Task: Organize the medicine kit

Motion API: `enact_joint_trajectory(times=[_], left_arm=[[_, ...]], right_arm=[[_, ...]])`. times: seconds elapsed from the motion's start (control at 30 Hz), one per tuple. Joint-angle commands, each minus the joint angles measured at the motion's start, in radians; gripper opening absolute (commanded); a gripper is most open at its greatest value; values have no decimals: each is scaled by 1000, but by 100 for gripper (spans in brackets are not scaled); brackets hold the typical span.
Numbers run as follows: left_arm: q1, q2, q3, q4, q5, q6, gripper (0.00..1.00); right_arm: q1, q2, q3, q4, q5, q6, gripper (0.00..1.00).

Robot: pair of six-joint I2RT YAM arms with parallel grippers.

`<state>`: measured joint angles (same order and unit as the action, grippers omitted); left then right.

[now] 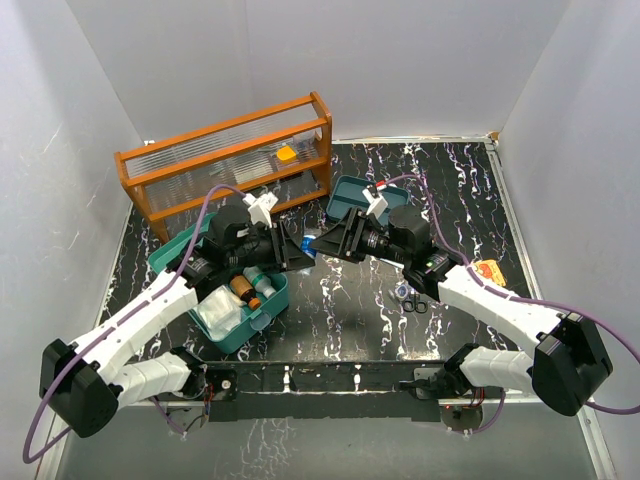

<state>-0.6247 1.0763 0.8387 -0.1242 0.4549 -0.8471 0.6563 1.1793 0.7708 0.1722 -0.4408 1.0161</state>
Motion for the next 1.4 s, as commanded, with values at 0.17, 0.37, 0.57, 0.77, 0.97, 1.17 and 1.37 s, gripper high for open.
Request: enact_joint_trajectory(times=[0.17, 0.37, 0.57, 0.77, 0.97, 1.17, 1.37], left_arm=[[4, -9, 197, -391, -218, 360, 21], [13, -4, 292, -598, -412, 569, 23], [68, 12, 307, -734, -374, 671, 24], [114, 17, 251, -775, -247, 685, 24], [117, 51, 208, -755, -193, 670, 25], [119, 95, 199, -769, -186, 665, 27], [118, 127, 187, -813, -155, 600, 29]], right_arm=[[-4, -53, 28, -126, 173, -26, 59], [-14, -72, 22, -189, 236, -10, 58], [-24, -61, 27, -219, 239, 5, 56], [-25, -41, 36, -229, 240, 14, 55], [-25, -10, 50, -225, 222, 32, 54], [-25, 2, 49, -209, 208, 48, 53], [-25, -5, 33, -211, 213, 52, 53]])
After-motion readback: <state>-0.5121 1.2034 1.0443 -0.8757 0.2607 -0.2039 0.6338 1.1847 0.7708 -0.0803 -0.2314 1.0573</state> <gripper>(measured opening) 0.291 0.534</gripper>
